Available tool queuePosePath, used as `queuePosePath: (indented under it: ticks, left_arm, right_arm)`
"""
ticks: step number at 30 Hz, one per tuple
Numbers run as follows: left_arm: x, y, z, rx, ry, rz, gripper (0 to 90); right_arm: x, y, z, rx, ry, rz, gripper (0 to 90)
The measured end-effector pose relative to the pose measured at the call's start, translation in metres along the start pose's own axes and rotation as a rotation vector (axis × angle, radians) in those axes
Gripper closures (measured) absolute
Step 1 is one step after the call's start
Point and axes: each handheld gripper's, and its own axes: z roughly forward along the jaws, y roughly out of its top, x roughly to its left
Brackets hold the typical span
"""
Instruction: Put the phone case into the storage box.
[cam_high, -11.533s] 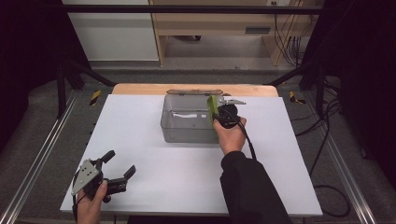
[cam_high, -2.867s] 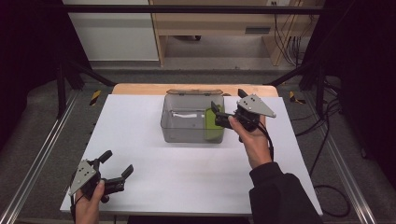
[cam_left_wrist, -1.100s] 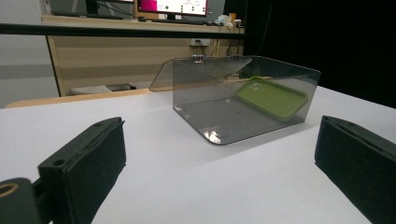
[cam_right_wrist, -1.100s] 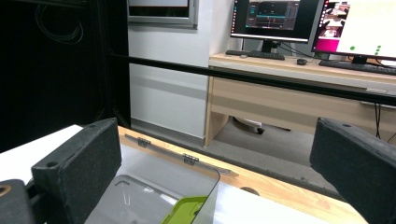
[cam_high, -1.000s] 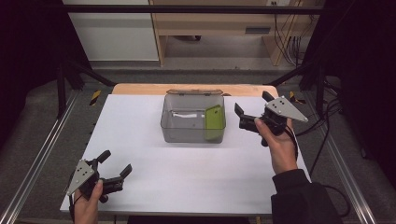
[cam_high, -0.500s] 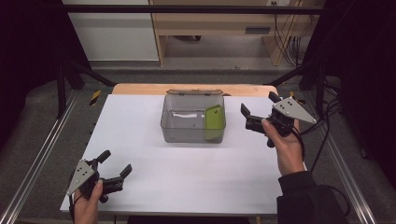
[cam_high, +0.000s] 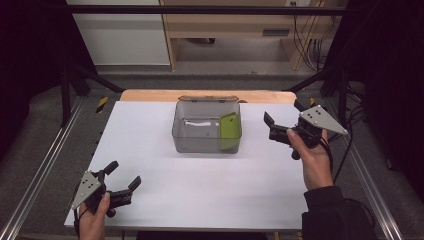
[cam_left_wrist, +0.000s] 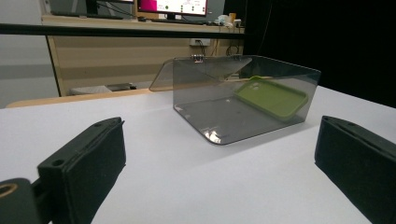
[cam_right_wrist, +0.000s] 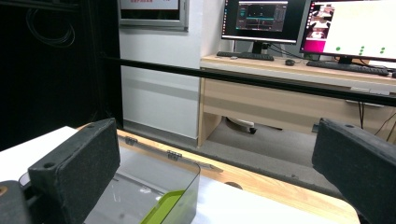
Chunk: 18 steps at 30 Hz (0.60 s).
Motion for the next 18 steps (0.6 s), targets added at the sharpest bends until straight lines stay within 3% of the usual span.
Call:
queuePosePath:
  ticks: [18]
  left_arm:
    - [0.000,0.000,0.000,0.000,-0.005,0.000,1.8]
  right_arm:
    - [-0.011,-0.004,-0.015,0.003,-0.010,0.006,1.2]
